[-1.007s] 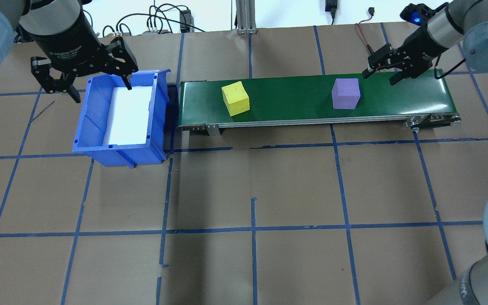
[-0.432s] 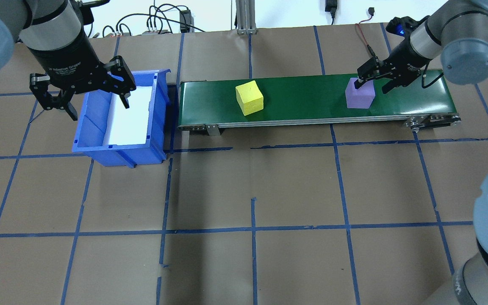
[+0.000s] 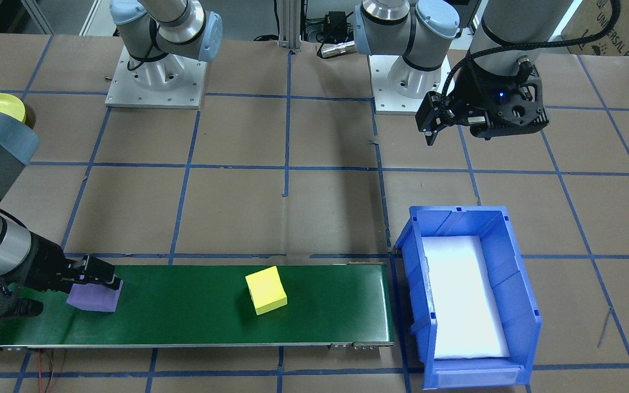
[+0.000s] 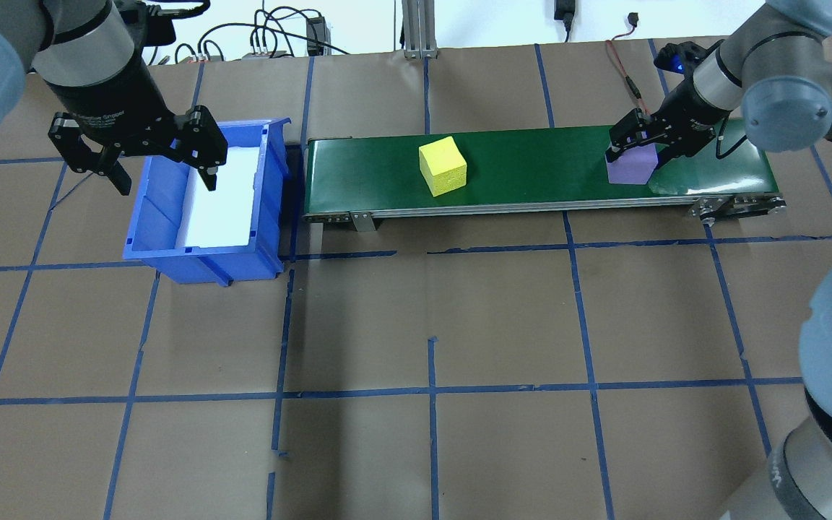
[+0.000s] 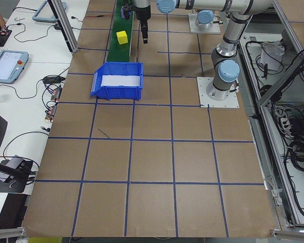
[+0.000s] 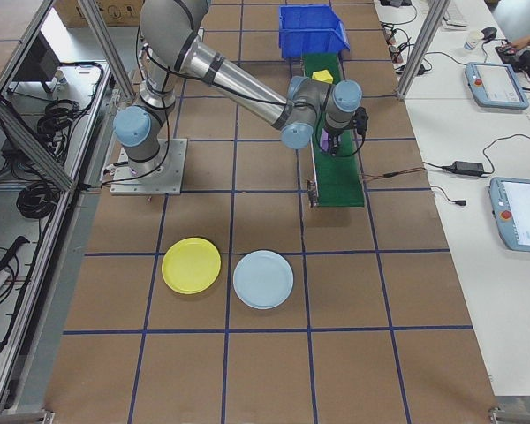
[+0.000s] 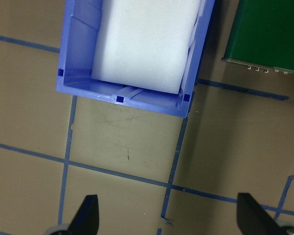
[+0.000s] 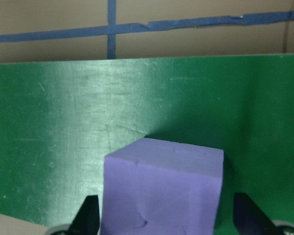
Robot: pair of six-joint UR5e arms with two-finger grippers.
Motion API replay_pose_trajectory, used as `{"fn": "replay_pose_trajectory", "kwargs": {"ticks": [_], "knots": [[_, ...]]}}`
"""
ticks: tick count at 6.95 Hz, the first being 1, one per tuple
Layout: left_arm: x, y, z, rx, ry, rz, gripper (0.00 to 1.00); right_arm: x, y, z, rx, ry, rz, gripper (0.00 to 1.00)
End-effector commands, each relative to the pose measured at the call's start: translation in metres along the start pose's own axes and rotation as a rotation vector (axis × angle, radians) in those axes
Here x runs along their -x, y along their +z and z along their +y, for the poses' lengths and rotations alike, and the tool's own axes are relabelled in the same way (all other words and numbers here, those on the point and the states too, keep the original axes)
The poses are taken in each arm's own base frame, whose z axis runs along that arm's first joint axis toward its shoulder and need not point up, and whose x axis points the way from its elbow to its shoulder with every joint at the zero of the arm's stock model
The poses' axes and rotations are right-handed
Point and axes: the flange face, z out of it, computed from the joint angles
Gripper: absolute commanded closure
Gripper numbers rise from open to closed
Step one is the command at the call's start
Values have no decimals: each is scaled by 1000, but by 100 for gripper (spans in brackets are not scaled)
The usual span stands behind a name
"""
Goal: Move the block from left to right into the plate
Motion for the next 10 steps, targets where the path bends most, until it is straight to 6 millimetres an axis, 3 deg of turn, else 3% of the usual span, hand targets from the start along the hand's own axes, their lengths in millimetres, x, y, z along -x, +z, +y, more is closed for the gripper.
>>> {"fn": "replay_pose_trajectory", "kwargs": {"ticks": [1, 2, 3, 5, 6, 7, 8, 10], "knots": [[-1, 8, -1, 14, 14, 43, 0, -10, 2, 0, 19, -22, 63, 33], [-1, 8, -1, 14, 14, 43, 0, -21, -16, -1, 30, -119, 229, 49], [-1, 8, -1, 14, 14, 43, 0, -36, -24, 1, 41, -148, 269, 77], [-1, 8, -1, 15, 14, 43, 0, -85, -65, 17, 39, -125, 343, 82], [0, 7, 0, 12, 13, 43, 0, -122, -118, 42, 1, -118, 384, 82], [-2, 9, 0, 15, 17, 44, 0, -174, -161, 73, -18, -114, 409, 82], [-3, 10, -1, 20, 17, 55, 0, -238, -176, 113, 19, -110, 389, 82], [-3, 15, 0, 28, 17, 55, 0, -335, -156, 202, 64, -119, 332, 82]]}}
